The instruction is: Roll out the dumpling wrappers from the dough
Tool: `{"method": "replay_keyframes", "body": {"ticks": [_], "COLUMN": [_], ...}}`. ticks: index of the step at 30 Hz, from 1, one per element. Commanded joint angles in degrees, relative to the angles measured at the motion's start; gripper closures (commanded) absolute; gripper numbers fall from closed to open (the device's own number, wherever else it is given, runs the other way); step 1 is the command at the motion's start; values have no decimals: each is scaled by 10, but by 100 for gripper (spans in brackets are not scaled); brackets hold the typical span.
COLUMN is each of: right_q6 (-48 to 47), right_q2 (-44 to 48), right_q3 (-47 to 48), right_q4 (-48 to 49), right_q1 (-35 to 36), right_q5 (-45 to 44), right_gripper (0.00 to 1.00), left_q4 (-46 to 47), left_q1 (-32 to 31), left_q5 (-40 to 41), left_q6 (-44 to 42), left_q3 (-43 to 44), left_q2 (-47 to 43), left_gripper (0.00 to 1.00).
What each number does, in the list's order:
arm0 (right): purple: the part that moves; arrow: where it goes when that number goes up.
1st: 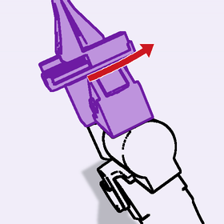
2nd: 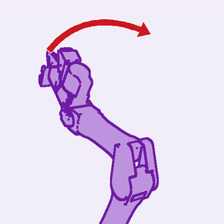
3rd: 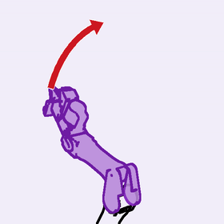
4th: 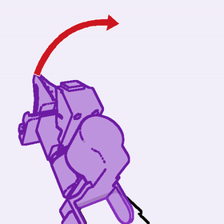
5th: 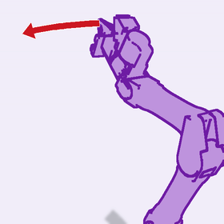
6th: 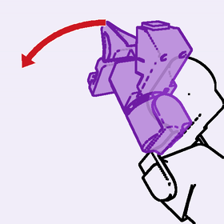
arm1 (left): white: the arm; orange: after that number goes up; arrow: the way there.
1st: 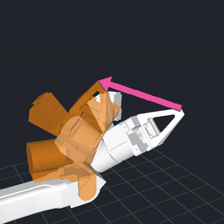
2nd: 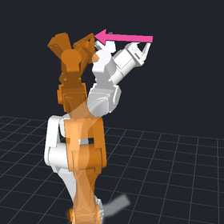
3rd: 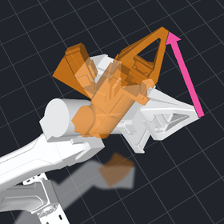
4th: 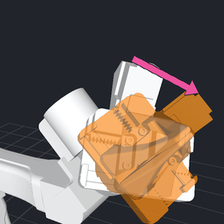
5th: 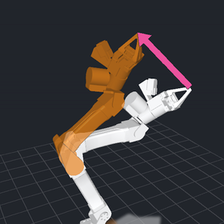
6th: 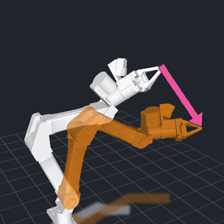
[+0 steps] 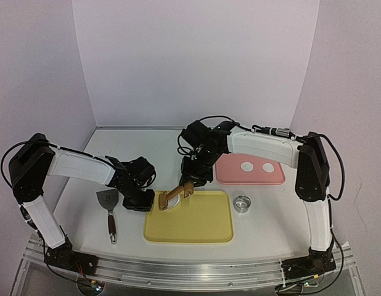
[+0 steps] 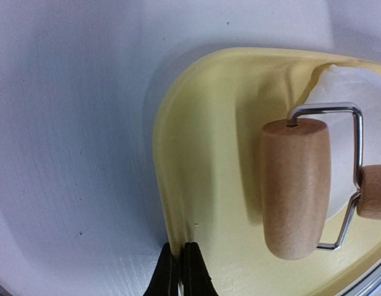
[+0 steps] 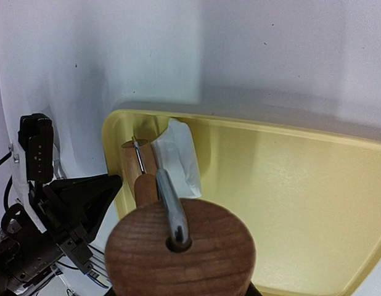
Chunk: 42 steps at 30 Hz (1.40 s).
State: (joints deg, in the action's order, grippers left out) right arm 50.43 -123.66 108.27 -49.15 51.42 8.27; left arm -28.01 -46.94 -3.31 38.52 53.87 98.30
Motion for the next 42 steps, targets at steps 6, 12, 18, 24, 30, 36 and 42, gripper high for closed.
{"method": "replay_keyframes", "body": {"ticks": [6,12,18,24,30,36,42], "right_q6": [4,-1,-39,-41,-44,-55,-43], "right_q2": [-56,-24,-8,52,110,97,75], "right_q3": [-73,-95,-31,-25,-27,16,34], "right_q4": [-89,-88,-83,-81,-81,-74,-58], "right_q1": [5,-3,4,25,24,23,5], "right_q5": [-94,-102,5,71,48,19,-14], "right_gripper": [100,100,100,100,100,100,100], "left_q4": [-39,-42,-51,-58,-55,-59,-57], "left_q1": [-3,-4,-4,-3,-3,-4,-4], "left_q5": [3,6,7,11,8,10,12], "left_q6": [-2,9,3,0,-2,-5,-3], "left_q3": [-21,-39,-32,-21,-18,-6,-6], "left_q2": [13,2,2,8,15,19,19], "left_gripper": [100,100,100,100,100,100,100]}}
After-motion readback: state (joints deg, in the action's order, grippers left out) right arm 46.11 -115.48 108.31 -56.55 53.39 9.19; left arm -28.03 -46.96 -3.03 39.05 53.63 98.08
